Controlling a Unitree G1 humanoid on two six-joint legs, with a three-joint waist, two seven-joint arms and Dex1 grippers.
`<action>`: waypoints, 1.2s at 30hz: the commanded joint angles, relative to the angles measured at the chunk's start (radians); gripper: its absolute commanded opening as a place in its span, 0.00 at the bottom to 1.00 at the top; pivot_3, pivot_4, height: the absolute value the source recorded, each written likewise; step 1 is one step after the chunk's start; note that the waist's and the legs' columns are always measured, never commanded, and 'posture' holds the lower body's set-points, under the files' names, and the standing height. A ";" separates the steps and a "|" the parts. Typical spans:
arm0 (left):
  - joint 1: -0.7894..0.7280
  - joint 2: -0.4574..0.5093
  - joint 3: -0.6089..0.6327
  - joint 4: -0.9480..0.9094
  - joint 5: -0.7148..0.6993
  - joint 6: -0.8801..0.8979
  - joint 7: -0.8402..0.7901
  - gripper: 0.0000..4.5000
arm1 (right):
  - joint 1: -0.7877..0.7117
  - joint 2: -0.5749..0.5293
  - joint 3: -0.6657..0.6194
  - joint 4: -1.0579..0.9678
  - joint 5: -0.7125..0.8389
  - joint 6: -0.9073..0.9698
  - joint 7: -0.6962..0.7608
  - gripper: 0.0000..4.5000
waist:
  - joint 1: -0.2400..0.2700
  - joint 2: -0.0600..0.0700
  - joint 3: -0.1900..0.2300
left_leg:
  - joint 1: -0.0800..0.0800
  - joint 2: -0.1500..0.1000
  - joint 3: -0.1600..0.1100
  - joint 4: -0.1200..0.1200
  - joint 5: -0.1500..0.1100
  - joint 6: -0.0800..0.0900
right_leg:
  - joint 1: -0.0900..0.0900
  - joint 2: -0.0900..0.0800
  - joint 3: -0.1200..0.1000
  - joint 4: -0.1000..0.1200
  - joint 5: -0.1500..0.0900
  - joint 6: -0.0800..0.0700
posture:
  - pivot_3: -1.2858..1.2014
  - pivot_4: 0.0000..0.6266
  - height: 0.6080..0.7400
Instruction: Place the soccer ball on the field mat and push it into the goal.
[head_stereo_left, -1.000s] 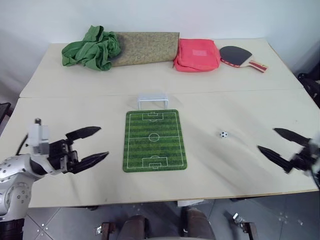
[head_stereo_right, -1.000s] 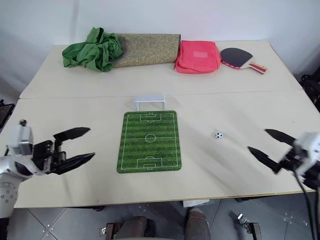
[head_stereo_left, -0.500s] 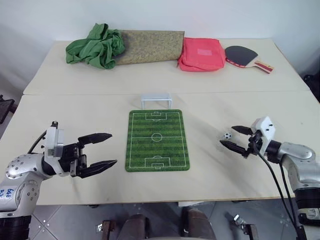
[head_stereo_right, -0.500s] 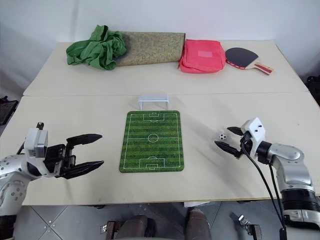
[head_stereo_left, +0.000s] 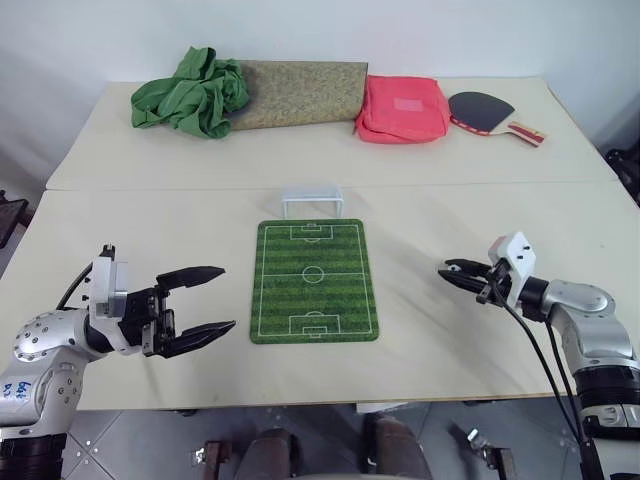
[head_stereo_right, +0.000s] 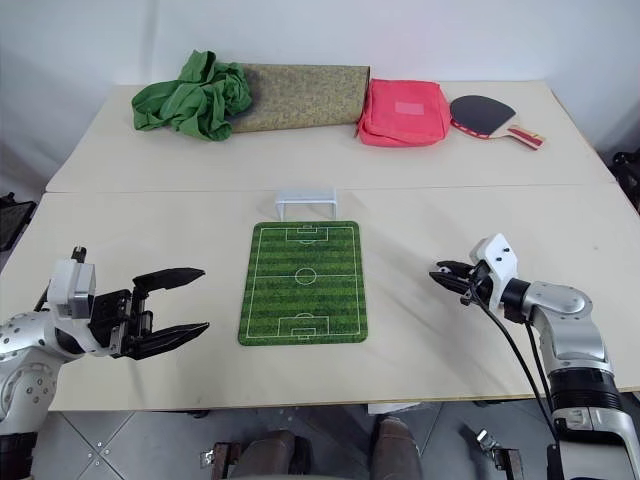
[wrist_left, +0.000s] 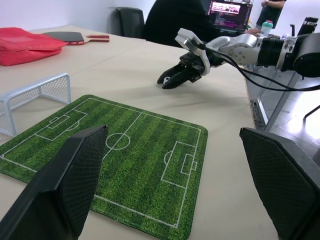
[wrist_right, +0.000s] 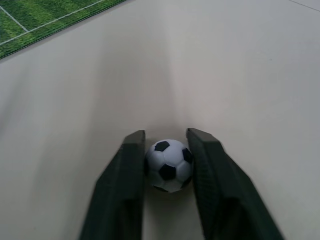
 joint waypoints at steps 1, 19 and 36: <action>0.006 -0.014 0.012 -0.024 0.018 -0.066 -0.023 1.00 | -0.035 0.011 -0.032 -0.001 0.064 -0.095 0.106 0.18 | -0.001 0.000 0.000 | 0.000 0.000 0.000 0.000 0.000 0.000 | 0.000 0.000 0.000 0.000 0.000 0.000 | 0.52 0.24 1.00; 0.158 0.009 -0.009 0.028 0.097 -0.153 -0.134 1.00 | -0.160 0.284 0.546 -0.486 -0.080 0.222 0.117 0.18 | -0.008 -0.001 0.000 | -0.004 -0.001 -0.006 0.001 0.000 -0.001 | -0.002 0.000 -0.004 0.002 -0.001 -0.001 | 0.52 0.24 1.00; 0.161 0.014 -0.007 -0.008 0.084 -0.115 -0.120 1.00 | -0.163 0.306 0.531 -0.393 -0.111 0.202 0.067 0.18 | -0.025 -0.001 0.000 | -0.005 0.000 -0.006 0.001 0.000 -0.001 | -0.002 0.000 -0.006 0.001 -0.001 -0.001 | 0.52 0.24 1.00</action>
